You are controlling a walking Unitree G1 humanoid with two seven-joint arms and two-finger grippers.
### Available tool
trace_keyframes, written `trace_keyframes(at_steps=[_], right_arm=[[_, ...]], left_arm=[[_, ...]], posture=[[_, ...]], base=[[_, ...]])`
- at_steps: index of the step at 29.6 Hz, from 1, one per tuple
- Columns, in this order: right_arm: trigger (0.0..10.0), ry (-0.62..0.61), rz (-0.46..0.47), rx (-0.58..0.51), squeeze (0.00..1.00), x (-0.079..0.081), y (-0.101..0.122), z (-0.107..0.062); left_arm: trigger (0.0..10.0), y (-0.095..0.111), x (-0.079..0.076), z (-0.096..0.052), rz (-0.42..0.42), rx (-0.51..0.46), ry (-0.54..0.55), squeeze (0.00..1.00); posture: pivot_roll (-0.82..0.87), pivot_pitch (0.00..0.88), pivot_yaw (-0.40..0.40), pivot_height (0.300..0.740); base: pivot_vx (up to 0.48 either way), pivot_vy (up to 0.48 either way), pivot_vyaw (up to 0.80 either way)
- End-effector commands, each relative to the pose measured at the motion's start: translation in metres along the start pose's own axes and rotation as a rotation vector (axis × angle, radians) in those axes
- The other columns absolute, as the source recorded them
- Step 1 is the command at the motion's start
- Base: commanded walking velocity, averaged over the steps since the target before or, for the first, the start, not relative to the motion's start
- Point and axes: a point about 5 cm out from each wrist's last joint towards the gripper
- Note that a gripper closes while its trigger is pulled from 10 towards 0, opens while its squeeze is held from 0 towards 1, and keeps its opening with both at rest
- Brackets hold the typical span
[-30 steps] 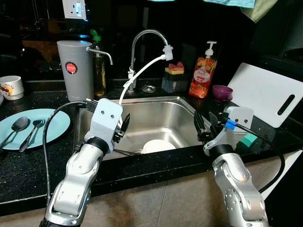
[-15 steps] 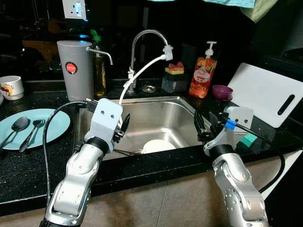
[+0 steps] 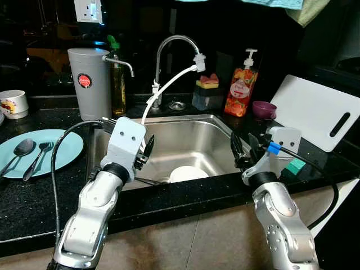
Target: Kitchen organization
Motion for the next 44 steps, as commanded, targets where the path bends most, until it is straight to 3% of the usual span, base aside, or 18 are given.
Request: trace_keyframes(at_steps=[1, 44], right_arm=[[10.0, -0.005, -0.013, -0.007, 0.0, -0.0016, 0.0014, 0.0], [10.0, -0.006, -0.01, -0.008, 0.0, -0.001, 0.0017, 0.0001]], left_arm=[[10.0, -0.0006, -0.0036, 0.0021, 0.002, 0.0, -0.012, 0.0], [10.0, 0.0006, -0.003, 0.0024, 0.007, 0.0, -0.012, 0.0]], posture=[[0.17, 0.017, -0.105, 0.74], [0.17, 0.02, -0.103, 0.74]], base=[[0.0, 0.0, 0.0], [0.0, 0.0, 0.0]])
Point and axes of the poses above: a point about 5 cm out from each wrist's last joint towards the gripper, its own z axis pointing out of the wrist towards the gripper, its own y axis along the axis of the wrist's last joint, x = y × z
